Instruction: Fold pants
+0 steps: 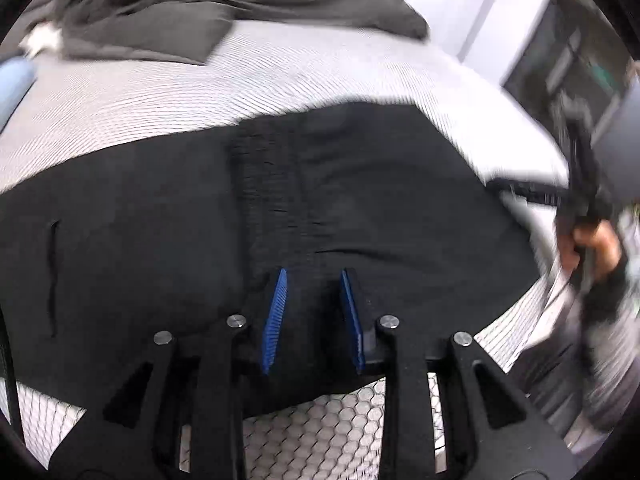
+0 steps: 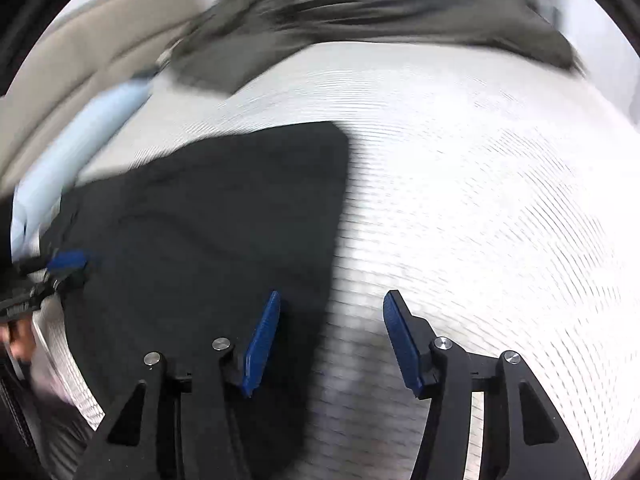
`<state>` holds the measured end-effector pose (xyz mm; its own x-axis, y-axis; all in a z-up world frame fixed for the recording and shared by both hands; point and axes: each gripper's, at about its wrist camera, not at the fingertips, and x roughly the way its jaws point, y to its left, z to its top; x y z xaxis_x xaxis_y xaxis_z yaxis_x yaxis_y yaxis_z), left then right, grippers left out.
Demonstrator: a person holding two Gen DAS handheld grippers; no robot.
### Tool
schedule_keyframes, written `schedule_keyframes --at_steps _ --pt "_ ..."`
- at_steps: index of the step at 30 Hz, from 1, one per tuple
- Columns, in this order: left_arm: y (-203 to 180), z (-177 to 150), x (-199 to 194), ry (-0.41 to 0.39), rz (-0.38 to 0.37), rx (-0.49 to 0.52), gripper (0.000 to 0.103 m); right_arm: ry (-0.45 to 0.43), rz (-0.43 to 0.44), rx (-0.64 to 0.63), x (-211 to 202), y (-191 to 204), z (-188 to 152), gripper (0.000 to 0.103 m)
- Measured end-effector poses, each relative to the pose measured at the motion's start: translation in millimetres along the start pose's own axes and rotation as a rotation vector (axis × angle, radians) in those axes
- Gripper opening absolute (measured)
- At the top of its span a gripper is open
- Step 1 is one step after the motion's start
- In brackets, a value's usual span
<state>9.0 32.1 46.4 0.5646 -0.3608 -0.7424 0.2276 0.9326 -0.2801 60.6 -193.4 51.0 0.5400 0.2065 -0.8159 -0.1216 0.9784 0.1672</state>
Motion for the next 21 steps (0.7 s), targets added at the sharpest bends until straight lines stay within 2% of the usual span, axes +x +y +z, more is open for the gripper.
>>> schedule_keyframes --at_steps 3,7,9,11,14,15,18,21 --pt "12 9 -16 -0.115 0.023 -0.08 0.027 0.018 0.172 0.155 -4 -33 -11 0.056" --pt "-2 19 -11 -0.146 0.022 -0.072 0.029 0.073 0.311 0.182 9 -25 -15 0.057" --pt "-10 17 -6 -0.128 0.019 -0.052 0.03 0.098 0.334 0.161 7 -22 -21 0.057" --pt "-19 20 5 -0.105 0.023 -0.028 0.03 0.105 0.299 0.083 -12 -13 -38 0.056" --pt "-28 21 14 -0.079 0.03 -0.014 0.03 0.138 0.37 0.033 -23 -11 -54 0.045" --pt "-30 21 16 -0.076 0.033 -0.015 0.03 0.153 0.401 0.005 -29 -11 -61 0.045" --pt "-41 27 28 -0.074 0.032 -0.002 0.031 0.176 0.412 -0.091 -59 -12 -88 0.045" --pt "-59 31 30 -0.088 0.018 0.025 0.032 0.159 0.435 -0.099 -56 -3 -101 0.045"
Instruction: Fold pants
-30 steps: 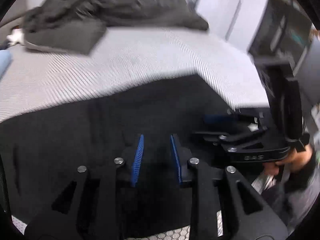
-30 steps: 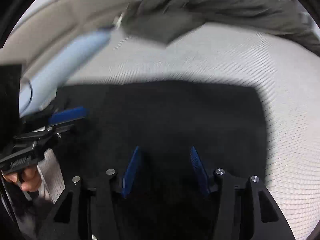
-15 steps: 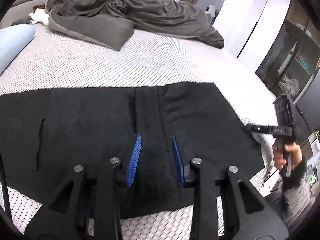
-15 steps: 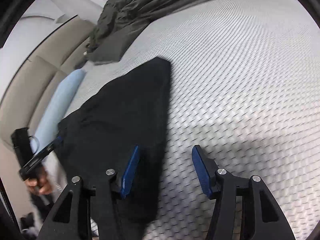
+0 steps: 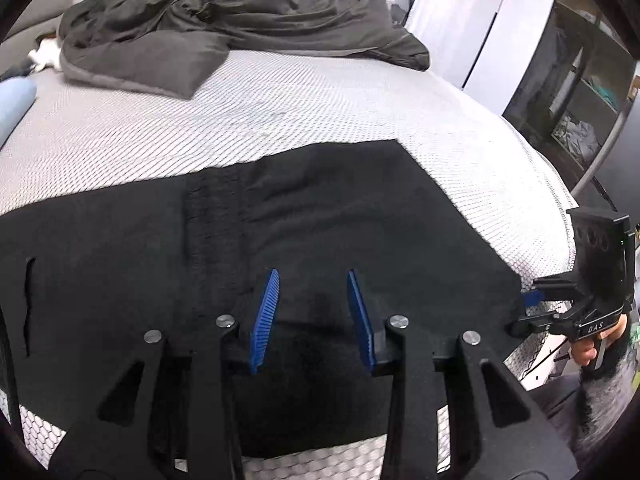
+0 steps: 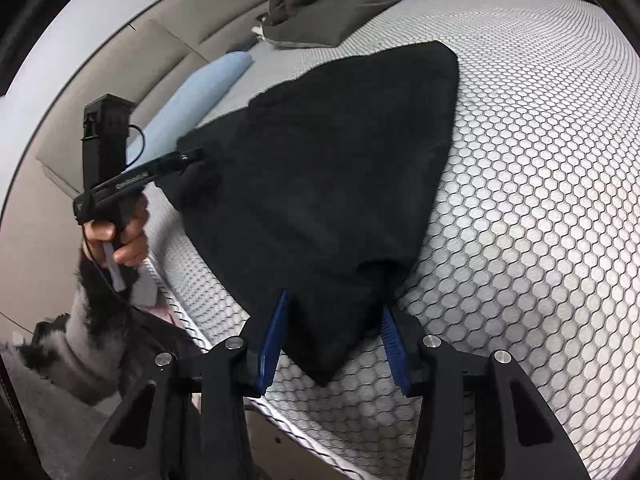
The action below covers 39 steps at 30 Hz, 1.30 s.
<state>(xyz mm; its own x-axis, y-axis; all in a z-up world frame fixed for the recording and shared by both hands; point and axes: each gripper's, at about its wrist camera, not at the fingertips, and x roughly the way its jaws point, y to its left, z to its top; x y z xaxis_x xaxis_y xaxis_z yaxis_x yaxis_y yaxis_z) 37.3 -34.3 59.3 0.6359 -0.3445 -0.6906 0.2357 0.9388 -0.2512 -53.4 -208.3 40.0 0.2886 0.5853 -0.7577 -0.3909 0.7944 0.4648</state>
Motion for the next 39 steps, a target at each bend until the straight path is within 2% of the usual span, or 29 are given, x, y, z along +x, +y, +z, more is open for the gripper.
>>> schedule_keyframes --at_steps 1,2,6,8,12,15,16,18,19,21,23,27,29,30,32,35,37,38,39 --pt "-5 2 1 -0.002 -0.012 0.003 0.033 -0.012 0.009 0.018 4 0 4 0.045" --pt "-14 4 2 -0.009 -0.035 0.005 0.035 -0.017 0.014 0.034 -6 -2 -8 0.044" --pt "-65 7 19 -0.001 -0.121 0.053 0.041 -0.011 0.012 0.067 -1 -13 -1 0.019" --pt "-93 6 40 0.053 -0.151 0.085 0.045 -0.018 0.027 0.066 -3 -14 -5 0.013" --pt "-122 3 79 0.141 -0.143 0.086 0.045 0.007 0.078 0.07 -10 -23 -22 0.004" --pt "-125 6 91 0.151 -0.122 0.039 0.045 0.065 0.073 -0.007 -11 -17 -35 0.005" --pt "-126 8 91 0.147 -0.124 0.026 0.045 0.05 0.075 -0.015 -17 -16 -36 0.006" --pt "-132 9 87 0.141 -0.137 0.024 0.045 0.018 0.073 -0.02 -33 -16 -37 0.017" --pt "-135 8 83 0.131 -0.147 0.04 0.045 -0.024 0.054 -0.029 -45 -14 -35 0.021" --pt "-150 0 77 0.112 -0.146 0.114 0.047 -0.123 0.031 -0.017 -63 -15 -31 0.035" --pt "-163 -10 77 0.122 -0.142 0.177 0.047 -0.169 0.025 0.04 -66 -21 -25 0.038" --pt "-187 -36 74 0.108 -0.082 0.279 0.051 -0.174 0.011 0.22 -51 -58 -15 0.038" --pt "-199 -49 66 0.104 -0.076 0.339 0.053 -0.176 0.007 0.284 -43 -73 -11 0.04" --pt "-204 -54 62 0.105 -0.074 0.372 0.054 -0.173 0.019 0.32 -39 -82 -8 0.04" --pt "-205 -65 52 0.145 -0.134 0.419 0.054 -0.175 0.061 0.38 -27 -96 -1 0.04" --pt "-195 -62 31 0.129 -0.185 0.382 0.054 -0.199 0.123 0.424 -9 -109 14 0.04" --pt "-172 -53 17 0.094 -0.191 0.313 0.054 -0.201 0.135 0.408 1 -108 22 0.027" --pt "-156 -47 10 0.074 -0.182 0.27 0.054 -0.191 0.111 0.392 8 -107 26 0.014" --pt "-140 -42 4 0.058 -0.168 0.23 0.054 -0.182 0.1 0.38 7 -109 32 0.01"
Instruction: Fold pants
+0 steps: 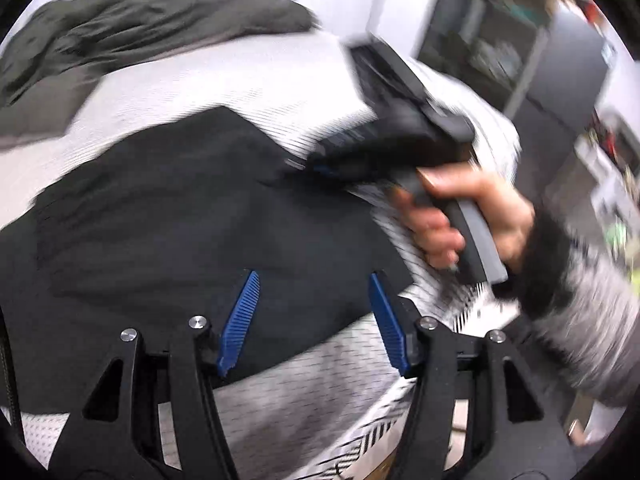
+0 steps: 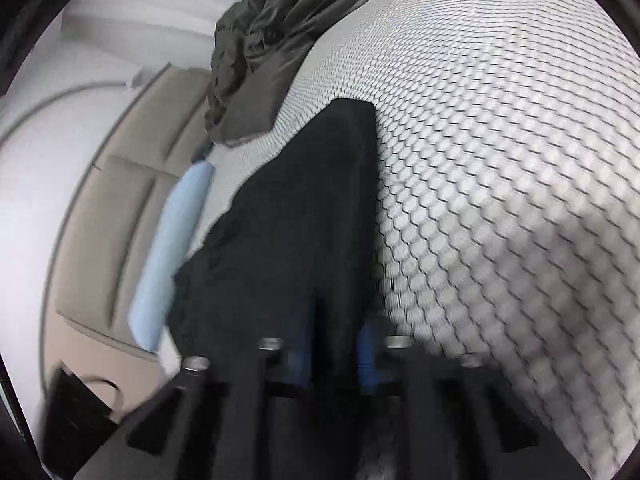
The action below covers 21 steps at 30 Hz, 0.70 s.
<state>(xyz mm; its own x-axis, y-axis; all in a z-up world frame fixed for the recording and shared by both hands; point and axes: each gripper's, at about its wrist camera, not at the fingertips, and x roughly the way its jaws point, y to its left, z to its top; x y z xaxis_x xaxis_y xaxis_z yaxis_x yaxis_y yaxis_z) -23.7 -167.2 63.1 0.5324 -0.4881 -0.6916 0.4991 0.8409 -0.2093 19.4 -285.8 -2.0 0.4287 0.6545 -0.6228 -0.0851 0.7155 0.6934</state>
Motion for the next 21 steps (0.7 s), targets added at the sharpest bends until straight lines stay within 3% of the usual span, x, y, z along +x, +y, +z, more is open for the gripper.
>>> schedule_keyframes --at_steps 5,8,12,16,21 --pt "77 -6 -49 -0.076 0.132 -0.188 0.054 -0.064 -0.087 -0.085 -23 14 24 0.007" --pt "116 -18 -78 -0.125 0.218 -0.266 0.054 -0.031 -0.31 -0.122 -18 12 32 0.031" --pt "156 -34 -95 -0.144 0.282 -0.345 0.054 -0.105 -0.369 -0.168 -38 29 27 0.032" --pt "155 -35 -87 -0.158 0.276 -0.299 0.054 -0.19 -0.375 -0.297 -57 73 -9 0.032" --pt "108 -14 -23 -0.11 0.211 -0.124 0.054 -0.072 -0.321 -0.5 -3 135 -47 0.032"
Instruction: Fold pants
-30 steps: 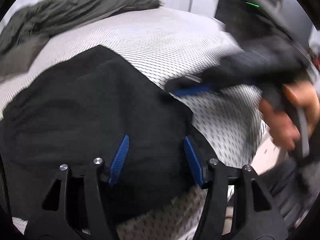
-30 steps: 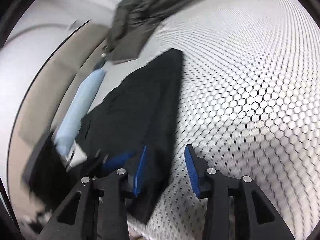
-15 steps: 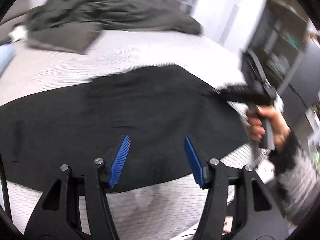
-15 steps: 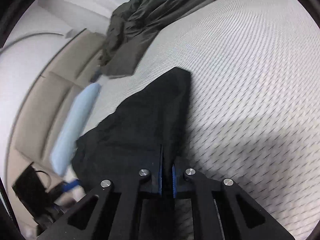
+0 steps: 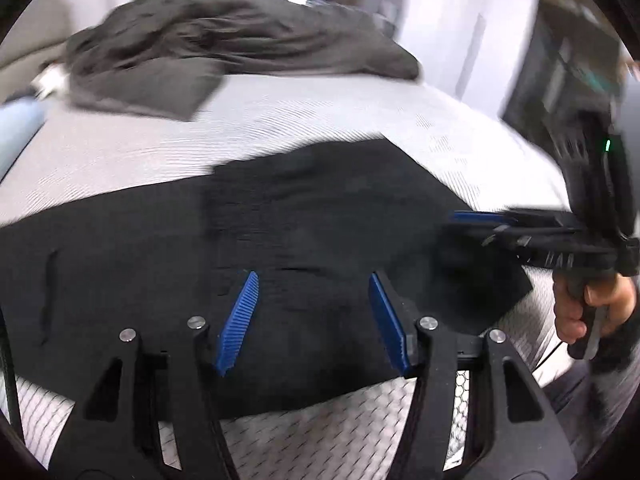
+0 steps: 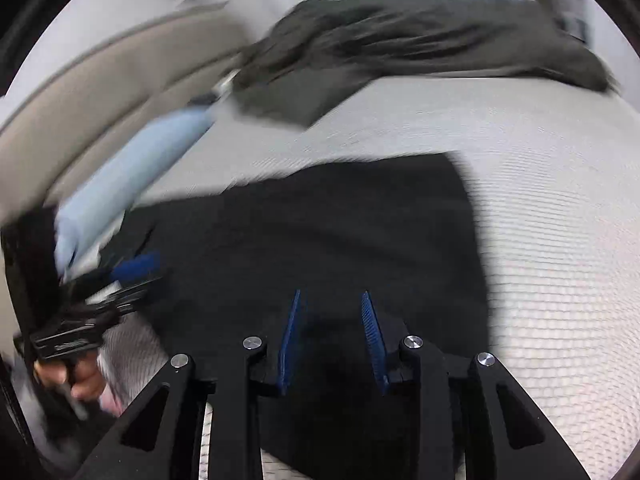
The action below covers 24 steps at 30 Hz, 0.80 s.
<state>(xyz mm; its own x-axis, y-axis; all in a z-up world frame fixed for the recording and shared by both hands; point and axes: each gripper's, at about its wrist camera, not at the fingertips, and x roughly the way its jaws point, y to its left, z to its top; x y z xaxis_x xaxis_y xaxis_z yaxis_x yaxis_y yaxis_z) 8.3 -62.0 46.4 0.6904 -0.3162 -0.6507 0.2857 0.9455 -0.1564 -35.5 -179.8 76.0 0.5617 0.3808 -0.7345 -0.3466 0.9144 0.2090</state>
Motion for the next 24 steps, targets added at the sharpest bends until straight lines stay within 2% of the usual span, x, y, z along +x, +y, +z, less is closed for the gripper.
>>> schedule_keyframes --at_steps 3,5,7,10,13,14,16,19,21,22,24 --pt "-15 -8 36 0.113 0.042 0.095 0.054 0.09 -0.032 -0.113 35 27 -18 0.032" --pt "-17 -16 33 0.135 0.042 0.161 0.054 0.116 -0.065 -0.174 42 26 -30 0.032" --pt "-10 -20 23 0.151 0.026 0.153 0.054 0.117 -0.098 -0.165 33 13 -36 0.032" --pt "3 -24 7 0.148 -0.012 0.096 0.054 0.113 -0.202 -0.107 10 -22 -45 0.032" --pt "3 -10 -4 0.115 -0.018 0.059 0.054 0.089 -0.177 -0.057 -12 -49 -46 0.033" --pt "2 -3 -8 0.078 -0.034 0.042 0.054 0.068 -0.169 -0.044 -16 -48 -43 0.034" --pt "0 15 -10 0.036 -0.015 0.03 0.054 0.01 -0.145 -0.043 -16 -37 -30 0.035" --pt "-13 29 16 0.075 0.008 0.046 0.054 0.002 -0.098 -0.052 9 -14 -13 0.035" --pt "-11 25 43 0.151 0.047 0.038 0.054 0.034 -0.074 -0.048 27 -2 -12 0.035" --pt "-9 22 48 0.163 0.047 0.038 0.054 0.061 -0.081 -0.066 42 2 -9 0.035" --pt "-5 17 43 0.147 0.017 0.073 0.054 0.086 -0.149 -0.147 57 3 -9 0.035"
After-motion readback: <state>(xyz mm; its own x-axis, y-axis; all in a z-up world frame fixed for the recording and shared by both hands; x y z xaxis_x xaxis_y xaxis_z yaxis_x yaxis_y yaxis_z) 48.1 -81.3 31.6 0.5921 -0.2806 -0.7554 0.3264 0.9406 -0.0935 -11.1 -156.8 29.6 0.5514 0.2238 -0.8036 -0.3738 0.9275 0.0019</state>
